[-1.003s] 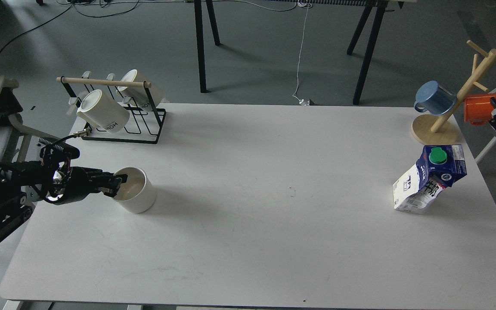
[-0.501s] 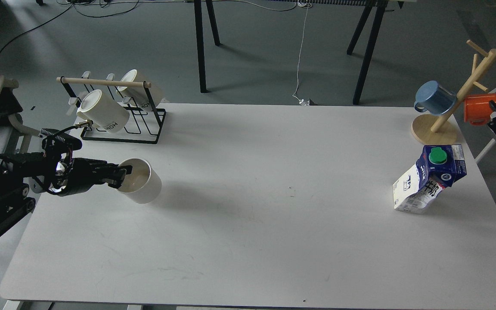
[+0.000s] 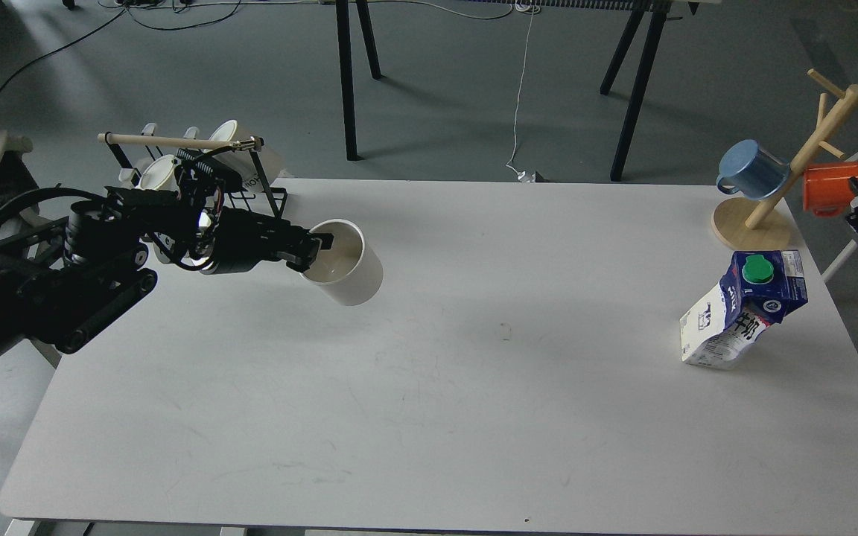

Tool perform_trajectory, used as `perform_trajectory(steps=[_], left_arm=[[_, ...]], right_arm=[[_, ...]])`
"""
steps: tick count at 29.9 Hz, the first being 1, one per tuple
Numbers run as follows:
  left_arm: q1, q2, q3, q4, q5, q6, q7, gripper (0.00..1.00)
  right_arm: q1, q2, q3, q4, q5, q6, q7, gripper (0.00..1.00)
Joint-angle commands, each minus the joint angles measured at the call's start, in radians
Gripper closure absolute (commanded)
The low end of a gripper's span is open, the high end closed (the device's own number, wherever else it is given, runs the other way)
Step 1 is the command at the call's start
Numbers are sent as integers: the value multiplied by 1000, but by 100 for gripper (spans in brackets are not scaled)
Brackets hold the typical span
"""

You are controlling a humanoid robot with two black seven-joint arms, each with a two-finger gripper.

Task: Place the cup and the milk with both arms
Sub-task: 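Lift the white mug with the left gripper and carry it toward table center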

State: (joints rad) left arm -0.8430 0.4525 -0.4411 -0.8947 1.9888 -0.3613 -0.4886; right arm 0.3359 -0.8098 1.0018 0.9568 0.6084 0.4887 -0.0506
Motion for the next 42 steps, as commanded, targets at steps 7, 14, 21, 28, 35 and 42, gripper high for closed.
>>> perform_trajectory(steps=[7, 14, 21, 28, 35, 42], left_arm=[[-1, -248, 2, 101, 59, 5, 0, 100], [13, -287, 4, 157, 62, 27, 0, 99], [16, -334, 19, 183, 62, 48, 0, 98], [36, -374, 24, 191, 62, 48, 0, 95], [28, -362, 25, 191, 62, 48, 0, 92], [33, -341, 25, 207, 70, 48, 0, 91]], right_arm=[[2, -5, 20, -12, 4, 0, 0, 7], [0, -6, 20, -20, 4, 0, 0, 7], [0, -5, 18, -23, 1, 0, -2, 7], [-12, -9, 20, -24, 2, 0, -2, 7], [-14, -8, 20, -26, 2, 0, -2, 7], [-14, -6, 20, -26, 2, 0, -2, 7]])
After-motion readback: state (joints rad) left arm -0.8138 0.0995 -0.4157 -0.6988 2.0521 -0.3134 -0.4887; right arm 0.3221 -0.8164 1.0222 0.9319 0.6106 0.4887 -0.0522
